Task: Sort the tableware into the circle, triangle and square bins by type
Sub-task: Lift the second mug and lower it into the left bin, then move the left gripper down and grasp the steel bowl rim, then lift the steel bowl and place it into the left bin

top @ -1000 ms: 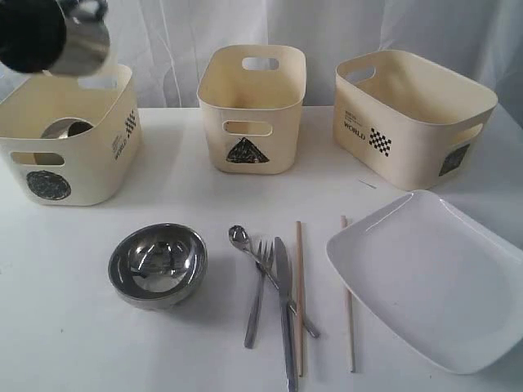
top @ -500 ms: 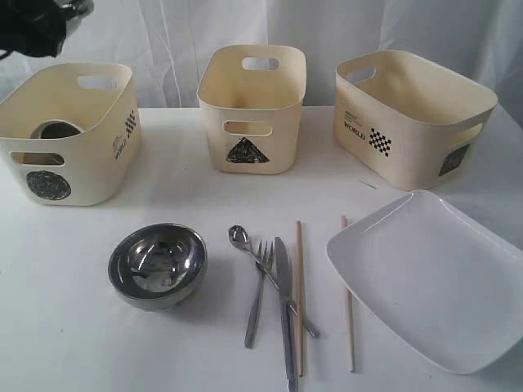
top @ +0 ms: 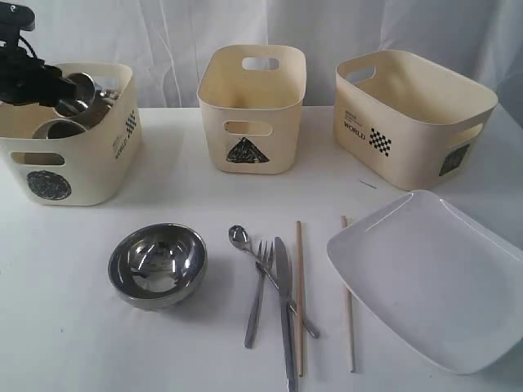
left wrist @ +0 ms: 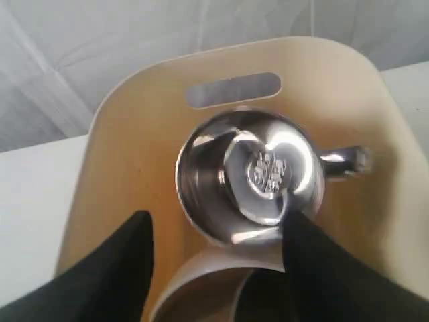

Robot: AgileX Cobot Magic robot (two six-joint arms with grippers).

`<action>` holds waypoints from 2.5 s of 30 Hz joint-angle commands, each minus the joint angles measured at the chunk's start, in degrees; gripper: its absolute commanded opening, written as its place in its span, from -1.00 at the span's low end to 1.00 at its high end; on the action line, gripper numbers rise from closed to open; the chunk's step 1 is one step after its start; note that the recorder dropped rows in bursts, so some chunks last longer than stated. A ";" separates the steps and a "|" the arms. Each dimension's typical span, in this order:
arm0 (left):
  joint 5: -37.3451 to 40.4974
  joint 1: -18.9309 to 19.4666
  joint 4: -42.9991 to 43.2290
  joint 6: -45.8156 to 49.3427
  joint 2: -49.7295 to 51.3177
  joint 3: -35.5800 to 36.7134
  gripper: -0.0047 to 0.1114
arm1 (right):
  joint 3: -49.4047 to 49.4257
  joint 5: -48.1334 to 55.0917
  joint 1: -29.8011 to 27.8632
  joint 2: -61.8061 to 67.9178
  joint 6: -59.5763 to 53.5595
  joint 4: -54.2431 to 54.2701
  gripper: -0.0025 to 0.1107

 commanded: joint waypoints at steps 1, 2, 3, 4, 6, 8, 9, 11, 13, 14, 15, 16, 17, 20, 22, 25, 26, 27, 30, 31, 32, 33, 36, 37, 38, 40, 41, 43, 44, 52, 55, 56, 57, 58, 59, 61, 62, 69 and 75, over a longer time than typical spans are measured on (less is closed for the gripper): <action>10.21 0.16 -0.21 -0.66 -2.87 -4.33 0.15 | 0.07 -0.40 0.09 -0.28 -0.06 0.05 -0.96; 11.27 0.16 -0.21 -0.66 -3.96 -4.87 0.15 | 0.07 -0.40 0.09 -0.28 -0.06 0.05 -0.96; 12.20 0.16 -0.21 -0.66 -5.21 -5.43 0.15 | 0.07 -0.40 0.09 -0.28 -0.06 0.05 -0.96; 13.05 0.16 -0.21 -0.66 -6.66 -5.77 0.15 | 0.07 -0.40 0.09 -0.28 -0.06 0.05 -0.96; 18.59 0.16 -0.32 -0.66 -10.01 -6.52 0.15 | 0.07 -0.40 0.09 -0.28 -0.06 0.05 -0.96; 26.22 0.16 -1.42 -1.33 -13.30 -6.98 0.15 | 0.07 -0.40 0.09 -0.28 -0.06 0.05 -0.96; 31.18 0.16 -2.82 -2.37 -14.98 -7.04 0.15 | 0.07 -0.40 0.09 -0.28 -0.06 0.05 -0.96; 41.12 0.16 -6.46 -3.87 -17.32 -7.04 0.15 | 0.07 -0.40 0.09 -0.28 -0.06 0.05 -0.96; 51.38 0.16 -9.10 -3.87 -18.50 -6.91 0.15 | 0.07 -0.40 0.09 -0.28 -0.06 0.05 -0.96; 56.58 0.16 -10.16 -3.87 -18.48 -6.41 0.15 | 0.07 -0.40 0.09 -0.28 -0.06 0.05 -0.96; 61.37 0.16 -10.88 -3.87 -18.48 -5.82 0.15 | 0.07 -0.40 0.09 -0.28 -0.06 0.05 -0.96; 64.90 0.16 -11.28 -3.61 -18.26 -4.75 0.15 | 0.07 -0.40 0.09 -0.28 -0.06 0.05 -0.96; 66.83 0.16 -11.27 -3.60 -18.25 -3.23 0.15 | 0.07 -0.40 0.09 -0.28 -0.06 0.05 -0.96; 65.19 0.16 -11.39 -2.49 -18.25 2.76 0.15 | 0.07 -0.40 0.09 -0.28 -0.06 0.05 -0.96; 58.78 0.16 -12.81 0.00 -18.25 9.52 0.15 | 0.07 -0.40 0.09 -0.28 -0.06 0.05 -0.96; 48.57 0.16 -20.00 4.50 -18.25 19.84 0.15 | 0.07 -0.40 0.09 -0.28 -0.06 0.05 -0.96; 47.09 0.05 -21.36 5.29 -18.25 21.30 0.15 | 0.07 -0.40 0.09 -0.28 -0.06 0.05 -0.96; 43.44 -0.44 -24.08 6.58 -18.25 24.55 0.15 | 0.07 -0.40 0.09 -0.28 -0.06 0.05 -0.96; 37.47 -3.25 -31.08 10.36 -18.25 29.25 0.15 | 0.07 -0.40 0.09 -0.28 -0.06 0.05 -0.96; 34.99 -4.72 -32.20 12.05 -18.16 30.14 0.15 | 0.07 -0.40 0.09 -0.28 -0.06 0.05 -0.96; 32.71 -6.38 -32.20 13.21 -17.76 30.74 0.15 | 0.07 -0.40 0.09 -0.28 -0.06 0.05 -0.96; 30.40 -7.91 -31.91 13.55 -17.04 31.06 0.15 | 0.07 -0.40 0.09 -0.28 -0.06 0.05 -0.96; 25.79 -10.15 -31.82 14.88 -14.55 31.42 0.15 | 0.07 -0.40 0.09 -0.28 -0.06 0.05 -0.96; 24.83 -10.40 -31.92 14.88 -13.66 31.42 0.15 | 0.07 -0.40 0.09 -0.28 -0.06 0.05 -0.96; 24.12 -10.53 -31.92 14.88 -12.98 31.42 0.15 | 0.07 -0.40 0.09 -0.28 -0.06 0.05 -0.96; 23.21 -10.68 -31.92 14.88 -11.19 31.42 0.15 | 0.07 -0.40 0.09 -0.28 -0.06 0.05 -0.96; 23.21 -10.68 -31.92 14.88 -10.56 31.42 0.14 | 0.07 -0.40 0.09 -0.28 -0.06 0.05 -0.96; 23.21 -10.68 -31.92 14.88 -9.11 31.42 0.12 | 0.07 -0.40 0.09 -0.28 -0.06 0.05 -0.96; 23.21 -10.68 -31.92 14.88 -8.58 31.42 0.09 | 0.07 -0.40 0.09 -0.28 -0.06 0.05 -0.96; 22.98 -10.57 -30.59 14.88 -9.45 29.98 -0.91 | 0.07 -0.40 0.09 -0.28 -0.06 0.05 -0.96; 24.44 -9.37 -29.17 14.88 -12.51 27.17 -0.92 | 0.07 -0.40 0.09 -0.28 -0.06 0.05 -0.96; 24.94 -8.56 -29.06 14.88 -14.05 25.85 -0.92 | 0.07 -0.40 0.09 -0.28 -0.06 0.05 -0.96; 25.05 -7.84 -29.06 14.88 -15.76 24.69 -0.92 | 0.07 -0.40 0.09 -0.28 -0.06 0.05 -0.96; 25.11 -6.87 -29.06 14.88 -17.69 23.08 -0.92 | 0.07 -0.40 0.09 -0.28 -0.06 0.05 -0.96; 25.11 -5.74 -28.94 14.88 -19.65 21.42 -0.92 | 0.07 -0.40 0.09 -0.28 -0.06 0.05 -0.96; 23.61 -3.62 -28.93 14.88 -23.20 17.90 -0.92 | 0.07 -0.40 0.09 -0.28 -0.06 0.05 -0.96; 21.92 -2.39 -28.93 14.88 -25.02 16.36 -0.92 | 0.07 -0.40 0.09 -0.28 -0.06 0.05 -0.96; -5.28 0.65 -28.93 18.76 -31.23 13.27 -0.92 | 0.07 -0.40 0.09 -0.28 -0.06 0.05 -0.96; -17.87 0.65 -28.83 10.25 -25.22 13.27 -0.92 | 0.07 -0.40 0.09 -0.28 -0.06 0.05 -0.96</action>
